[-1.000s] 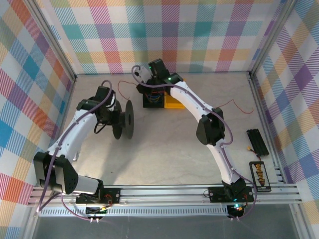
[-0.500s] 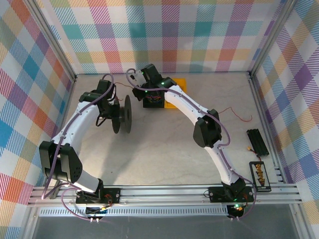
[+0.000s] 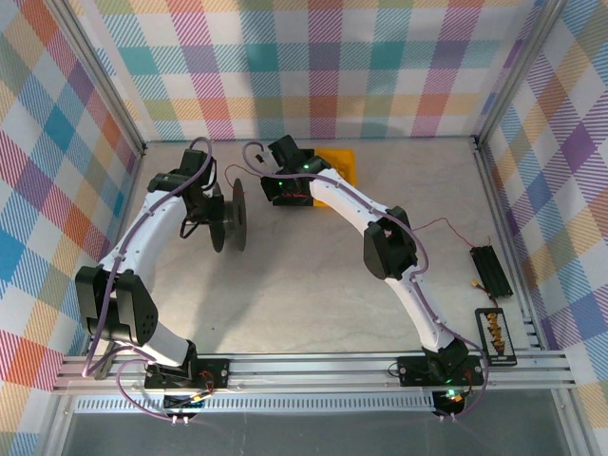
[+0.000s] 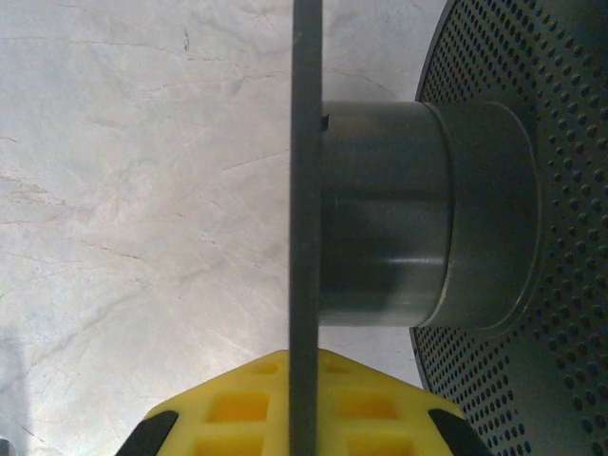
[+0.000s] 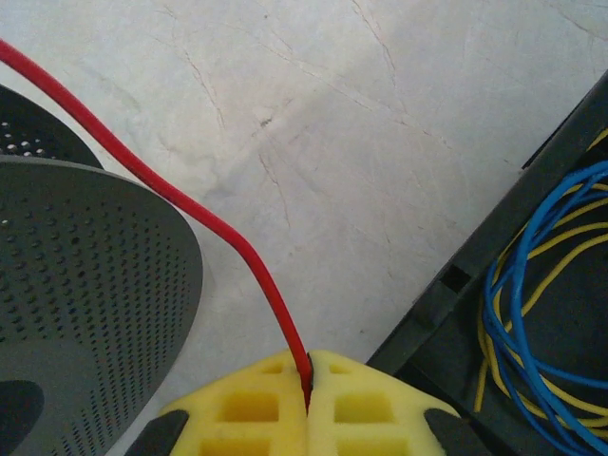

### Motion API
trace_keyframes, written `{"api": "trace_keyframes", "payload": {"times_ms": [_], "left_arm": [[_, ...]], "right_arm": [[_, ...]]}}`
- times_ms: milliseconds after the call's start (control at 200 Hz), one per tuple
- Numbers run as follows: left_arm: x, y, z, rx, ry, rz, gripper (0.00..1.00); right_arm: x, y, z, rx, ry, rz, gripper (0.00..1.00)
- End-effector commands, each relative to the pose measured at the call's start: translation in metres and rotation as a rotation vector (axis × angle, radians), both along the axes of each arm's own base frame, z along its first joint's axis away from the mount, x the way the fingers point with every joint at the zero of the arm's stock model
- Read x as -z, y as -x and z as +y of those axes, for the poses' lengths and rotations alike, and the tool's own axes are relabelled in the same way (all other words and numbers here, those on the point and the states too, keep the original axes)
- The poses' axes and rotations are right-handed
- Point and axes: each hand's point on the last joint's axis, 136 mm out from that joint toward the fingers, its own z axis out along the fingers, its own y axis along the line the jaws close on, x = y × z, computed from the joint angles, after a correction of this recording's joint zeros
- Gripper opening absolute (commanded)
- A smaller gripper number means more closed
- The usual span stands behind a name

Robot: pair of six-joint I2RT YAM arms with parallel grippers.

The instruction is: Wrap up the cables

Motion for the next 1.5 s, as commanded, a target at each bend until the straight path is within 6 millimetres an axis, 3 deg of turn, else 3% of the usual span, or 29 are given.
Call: {"api": "trace_keyframes", "payload": {"times_ms": [0, 360, 670, 970, 1355, 1495], "left_arm": [[-0.004, -0.012, -0.001, -0.019, 0.016, -0.026, 0.00], [0.003, -0.013, -0.002, -0.025, -0.001, -0.022, 0.00], [0.003, -0.018, -0.005, -0.024, 0.002, -0.030, 0.00], [-0.002, -0.023, -0.008, -0.023, 0.001, -0.041, 0.00], [0.011, -0.023, -0.018, 0.003, -0.008, -0.007, 0.00], [0.011, -0.025, -0.018, 0.002, -0.009, -0.010, 0.00]], "right_arm": [[-0.004, -0.002, 0.002, 0.025, -0.005, 0.002, 0.00], [-0.034, -0.020, 0.006, 0.161, -0.122, 0.029, 0.00], [-0.031, -0.020, 0.010, 0.201, -0.144, 0.049, 0.00], [-0.007, -0.011, 0.013, 0.190, -0.104, 0.092, 0.00], [-0.036, -0.019, 0.022, 0.193, -0.185, 0.050, 0.00], [-0.032, -0.016, 0.023, 0.188, -0.182, 0.066, 0.00]]}}
